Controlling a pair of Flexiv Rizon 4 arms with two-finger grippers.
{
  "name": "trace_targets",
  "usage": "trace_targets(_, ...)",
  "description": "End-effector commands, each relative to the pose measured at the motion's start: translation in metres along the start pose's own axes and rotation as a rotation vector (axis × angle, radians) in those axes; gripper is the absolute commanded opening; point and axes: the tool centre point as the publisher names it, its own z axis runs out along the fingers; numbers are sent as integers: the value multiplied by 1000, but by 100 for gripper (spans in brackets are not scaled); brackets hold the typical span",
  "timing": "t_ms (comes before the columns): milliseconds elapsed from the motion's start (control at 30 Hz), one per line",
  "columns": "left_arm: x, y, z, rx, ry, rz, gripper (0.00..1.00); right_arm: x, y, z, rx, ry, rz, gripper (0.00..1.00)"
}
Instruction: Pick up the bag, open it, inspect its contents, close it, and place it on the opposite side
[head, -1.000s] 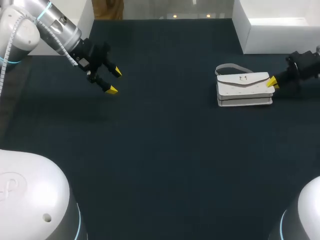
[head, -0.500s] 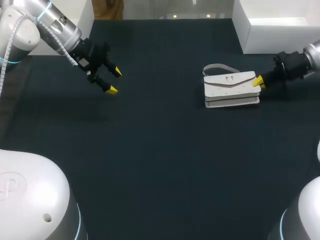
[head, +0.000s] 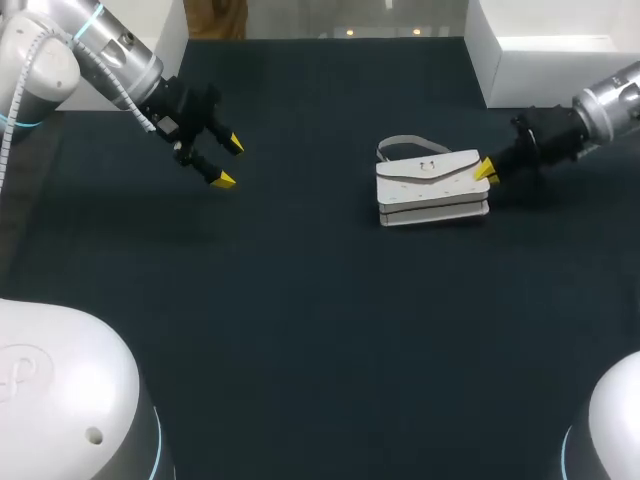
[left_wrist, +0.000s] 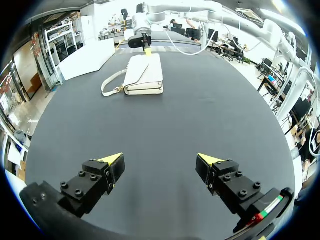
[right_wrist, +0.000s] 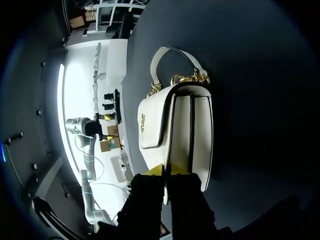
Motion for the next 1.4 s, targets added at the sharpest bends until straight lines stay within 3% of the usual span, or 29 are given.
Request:
trace_targets(33,0,0,1,2,-2,1,100,10,-13,23,-274,-40,-6,0)
trace_targets(233,0,0,1,2,-2,1,100,16,-20,51,-309,-24,12,0)
trace_targets(733,0,0,1,2,-2,1,100,16,-20,51,-309,-24,12,0)
trace_targets(800,0,0,1,2,-2,1,100,21,-16,63,-313,-18,-3,0)
trace_targets(1133,0,0,1,2,-2,1,100,34,7,106,-236,15,-27,0)
trace_targets(1400,0,0,1,2,-2,1,100,41,23,119,-137,53,-38,0)
